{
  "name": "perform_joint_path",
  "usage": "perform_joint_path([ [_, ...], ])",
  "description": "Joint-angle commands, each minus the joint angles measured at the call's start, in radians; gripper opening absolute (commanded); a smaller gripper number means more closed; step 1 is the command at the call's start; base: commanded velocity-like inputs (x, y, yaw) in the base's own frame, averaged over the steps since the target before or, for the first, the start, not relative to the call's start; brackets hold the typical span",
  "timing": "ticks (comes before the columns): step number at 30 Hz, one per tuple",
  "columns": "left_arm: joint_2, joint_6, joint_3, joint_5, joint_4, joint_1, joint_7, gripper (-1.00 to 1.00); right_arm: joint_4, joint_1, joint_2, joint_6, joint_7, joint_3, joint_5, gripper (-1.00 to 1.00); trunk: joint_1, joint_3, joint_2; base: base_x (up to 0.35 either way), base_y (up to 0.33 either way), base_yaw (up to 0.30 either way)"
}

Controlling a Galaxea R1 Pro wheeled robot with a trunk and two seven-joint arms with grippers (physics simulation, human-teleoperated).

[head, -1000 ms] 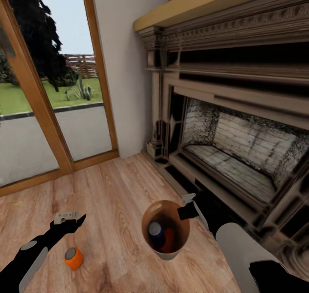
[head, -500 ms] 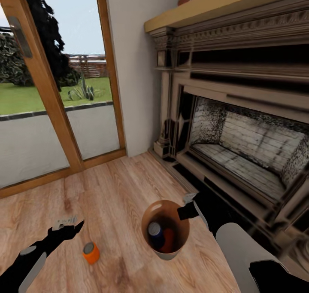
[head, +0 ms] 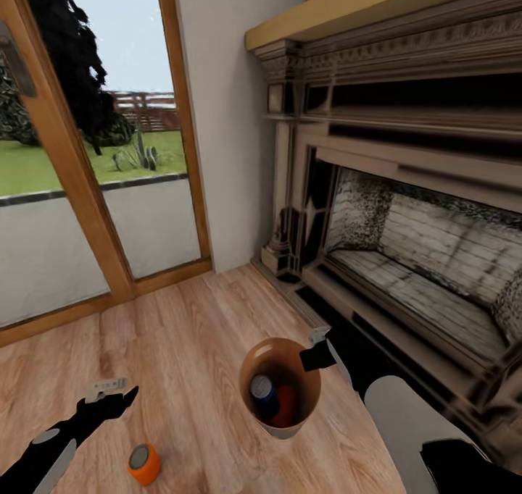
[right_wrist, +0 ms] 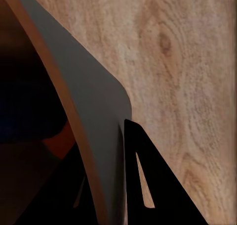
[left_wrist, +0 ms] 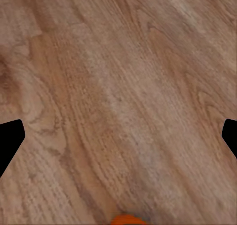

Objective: Put the three can of soda from the living room inside the tash can in the kitchen.

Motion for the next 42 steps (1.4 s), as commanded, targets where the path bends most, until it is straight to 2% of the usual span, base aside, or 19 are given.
perform_joint_path([
  [1, 0.000, 0.000, 0.000, 0.000, 0.004, 0.000, 0.000, 1.00, 0.000, 0.000, 0.000, 0.005, 0.006, -0.002, -0.027, -1.00, 0.000, 0.000, 0.000, 0.195, 0.000, 0.000],
  [6, -0.011, -0.001, -0.001, 0.000, 0.013, 0.000, -0.001, 1.00, 0.000, 0.000, 0.001, 0.005, 0.006, -0.001, -0.026, -1.00, 0.004, -0.003, -0.007, 0.072, 0.000, 0.000],
  [10, -0.053, -0.001, -0.005, -0.002, 0.020, 0.000, 0.000, 1.00, 0.001, 0.000, 0.001, 0.005, 0.006, -0.001, -0.026, -1.00, 0.019, -0.016, -0.035, 0.017, 0.000, 0.000],
  [11, -0.071, -0.001, -0.006, -0.003, 0.036, -0.001, 0.004, 1.00, 0.001, 0.000, 0.001, 0.005, 0.006, -0.001, -0.026, -1.00, 0.023, -0.019, -0.042, 0.005, 0.000, 0.000],
  [14, -0.086, 0.000, -0.006, -0.003, 0.084, -0.001, 0.010, 1.00, 0.001, 0.000, 0.001, 0.005, 0.006, -0.001, -0.027, -1.00, 0.034, -0.028, -0.063, 0.003, 0.000, 0.000],
  [18, -0.092, -0.001, -0.006, -0.002, 0.111, -0.003, 0.012, 1.00, 0.001, 0.000, 0.005, 0.005, 0.006, -0.001, -0.026, -1.00, 0.036, -0.044, -0.064, 0.000, 0.000, 0.000],
  [37, -0.088, -0.033, -0.005, -0.001, 0.118, -0.003, 0.007, 1.00, 0.003, 0.004, 0.006, 0.005, 0.006, -0.001, -0.026, -1.00, 0.036, -0.044, -0.064, 0.112, 0.008, 0.000],
  [42, -0.085, -0.028, -0.004, -0.002, 0.117, -0.003, 0.002, 1.00, 0.002, 0.005, 0.006, 0.005, 0.006, -0.001, -0.026, -1.00, 0.038, -0.063, -0.065, 0.005, 0.001, 0.000],
])
